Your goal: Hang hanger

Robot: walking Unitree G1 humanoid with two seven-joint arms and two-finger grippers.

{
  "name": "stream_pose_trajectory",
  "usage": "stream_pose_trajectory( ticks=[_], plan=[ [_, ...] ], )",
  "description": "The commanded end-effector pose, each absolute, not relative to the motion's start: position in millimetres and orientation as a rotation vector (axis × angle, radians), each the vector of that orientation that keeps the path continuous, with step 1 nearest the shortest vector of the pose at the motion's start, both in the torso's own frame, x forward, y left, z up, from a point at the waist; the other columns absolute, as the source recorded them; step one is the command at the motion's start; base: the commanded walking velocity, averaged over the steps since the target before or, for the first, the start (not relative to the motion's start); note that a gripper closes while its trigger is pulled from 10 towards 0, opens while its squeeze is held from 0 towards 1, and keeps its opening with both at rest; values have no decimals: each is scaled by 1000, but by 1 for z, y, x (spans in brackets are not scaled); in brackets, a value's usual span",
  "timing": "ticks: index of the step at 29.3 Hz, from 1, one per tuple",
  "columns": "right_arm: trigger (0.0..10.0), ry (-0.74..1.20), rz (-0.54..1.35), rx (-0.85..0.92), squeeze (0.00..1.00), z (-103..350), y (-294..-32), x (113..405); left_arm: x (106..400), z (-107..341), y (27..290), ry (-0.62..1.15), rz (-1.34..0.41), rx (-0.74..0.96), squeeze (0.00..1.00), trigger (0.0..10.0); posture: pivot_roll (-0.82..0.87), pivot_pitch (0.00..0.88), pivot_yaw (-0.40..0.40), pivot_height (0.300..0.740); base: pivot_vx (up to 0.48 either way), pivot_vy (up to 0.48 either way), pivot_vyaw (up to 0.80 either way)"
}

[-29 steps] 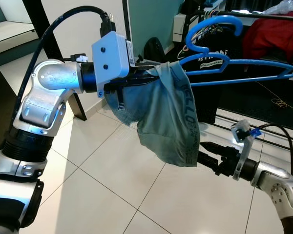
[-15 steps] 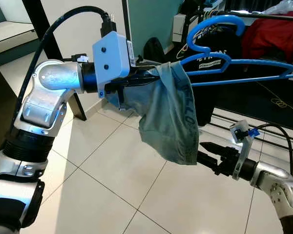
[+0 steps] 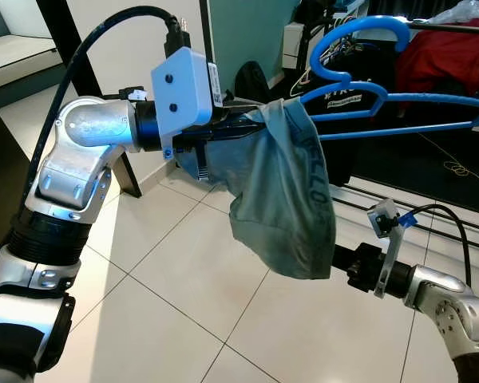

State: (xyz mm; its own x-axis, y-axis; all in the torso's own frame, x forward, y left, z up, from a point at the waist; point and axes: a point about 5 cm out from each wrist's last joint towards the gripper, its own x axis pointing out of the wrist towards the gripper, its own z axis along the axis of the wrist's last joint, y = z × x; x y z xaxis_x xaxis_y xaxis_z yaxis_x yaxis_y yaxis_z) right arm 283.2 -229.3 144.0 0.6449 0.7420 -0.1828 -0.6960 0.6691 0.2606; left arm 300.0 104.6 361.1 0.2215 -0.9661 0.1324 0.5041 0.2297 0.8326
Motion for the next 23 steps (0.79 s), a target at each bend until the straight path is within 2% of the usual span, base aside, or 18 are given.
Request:
stream_pose_trajectory(
  ticks=[1,6,12,14,20,23],
  plan=[
    [0,277,834,161,0,145,-227,282,297,371,107,-805,-1137,750,0,10000,-89,59,80,740,0,0,0],
    [0,261,821,158,0,147,-230,283,298,371,108,-802,-1126,755,0,10000,-87,55,79,740,0,0,0],
    [0,155,747,224,0,163,-241,293,308,360,116,-741,-1083,792,0,10000,-87,49,80,740,0,0,0],
    [0,-6,631,370,0,187,-258,305,320,336,131,-630,-1018,844,0,10000,-93,42,84,740,0,0,0],
    [0,-55,549,419,0,195,-270,311,330,315,142,-545,-922,919,0,10000,-85,41,77,740,0,0,0],
    [0,-43,521,419,0,194,-271,315,333,287,142,-479,-899,947,0,10000,-84,51,72,740,0,0,0]
  ],
)
